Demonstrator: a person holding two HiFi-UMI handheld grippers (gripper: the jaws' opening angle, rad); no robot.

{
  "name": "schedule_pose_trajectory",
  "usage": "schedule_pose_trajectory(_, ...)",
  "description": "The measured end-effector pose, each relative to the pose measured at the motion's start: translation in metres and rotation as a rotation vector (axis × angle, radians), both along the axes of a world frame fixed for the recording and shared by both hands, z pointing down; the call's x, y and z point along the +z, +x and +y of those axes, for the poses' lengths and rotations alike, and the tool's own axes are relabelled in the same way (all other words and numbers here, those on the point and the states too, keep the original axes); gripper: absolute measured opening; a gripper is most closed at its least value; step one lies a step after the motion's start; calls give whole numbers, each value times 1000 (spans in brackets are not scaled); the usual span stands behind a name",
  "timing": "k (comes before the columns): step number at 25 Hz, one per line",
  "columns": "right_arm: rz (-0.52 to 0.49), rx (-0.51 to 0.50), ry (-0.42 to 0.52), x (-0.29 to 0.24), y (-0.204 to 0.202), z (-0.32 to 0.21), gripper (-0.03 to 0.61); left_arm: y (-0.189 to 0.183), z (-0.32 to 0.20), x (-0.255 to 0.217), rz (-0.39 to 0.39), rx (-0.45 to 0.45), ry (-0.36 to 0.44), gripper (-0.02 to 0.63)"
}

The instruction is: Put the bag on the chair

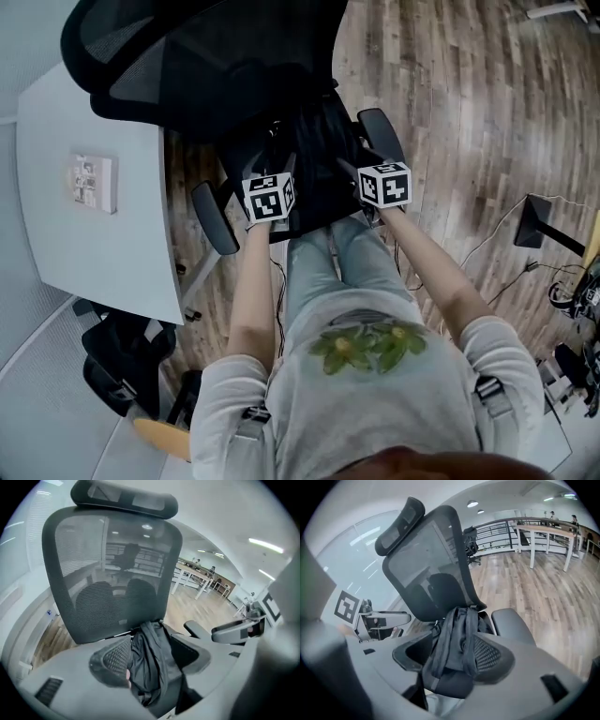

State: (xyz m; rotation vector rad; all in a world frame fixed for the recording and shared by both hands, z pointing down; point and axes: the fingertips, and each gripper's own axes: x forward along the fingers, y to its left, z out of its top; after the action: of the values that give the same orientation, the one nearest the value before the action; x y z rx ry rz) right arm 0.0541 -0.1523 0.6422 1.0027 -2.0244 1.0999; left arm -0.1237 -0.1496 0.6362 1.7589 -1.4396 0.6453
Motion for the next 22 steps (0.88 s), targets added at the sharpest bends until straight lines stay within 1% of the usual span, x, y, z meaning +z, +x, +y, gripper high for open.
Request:
schedule_pose_trajectory(2, -29, 8, 33, -20, 0, 2, 233, 0, 4, -19, -1, 8, 27, 264)
schedule_pose_trajectory(3, -40, 17, 50, -30, 1, 4, 217, 1, 6, -27, -4, 15, 39, 255)
schedule_pose_trajectory(5, -54, 50, 94, -50, 6, 4, 165, 4, 10, -43, -7, 32, 63, 238)
schedule_pose_trajectory(6, -58, 69, 120, -60, 9, 3, 129, 5, 12, -52, -3, 40, 74, 232)
schedule_pose_trajectory(9, -59, 90, 200, -91, 14, 6, 71, 8, 20, -80, 39, 54, 109, 194)
schedule_pose_trajectory(10, -63, 86, 222, -102, 15, 9, 29, 8, 23, -91, 55, 52, 126, 142)
schedule_pose_trajectory(11, -70, 79, 237, -111, 15, 12, 10, 9, 26, -101, 66, 50, 143, 113)
schedule_pose_trajectory(13, -88, 56, 253, -124, 13, 20, 8, 11, 30, -117, 75, 49, 172, 73)
schedule_pose_trajectory(15, -102, 30, 271, -134, 11, 25, 8, 14, 34, -129, 67, 49, 193, 41)
schedule_pose_trajectory(18, -141, 5, 290, -148, 8, 32, 6, 20, 40, -145, 56, 70, 229, 17)
schedule_pose_trajectory(20, -179, -3, 294, -159, 6, 39, 6, 28, 46, -158, 79, 96, 247, 17)
schedule_pose_trajectory(22, -214, -22, 309, -172, 1, 45, 6, 35, 50, -175, 133, 114, 270, 15)
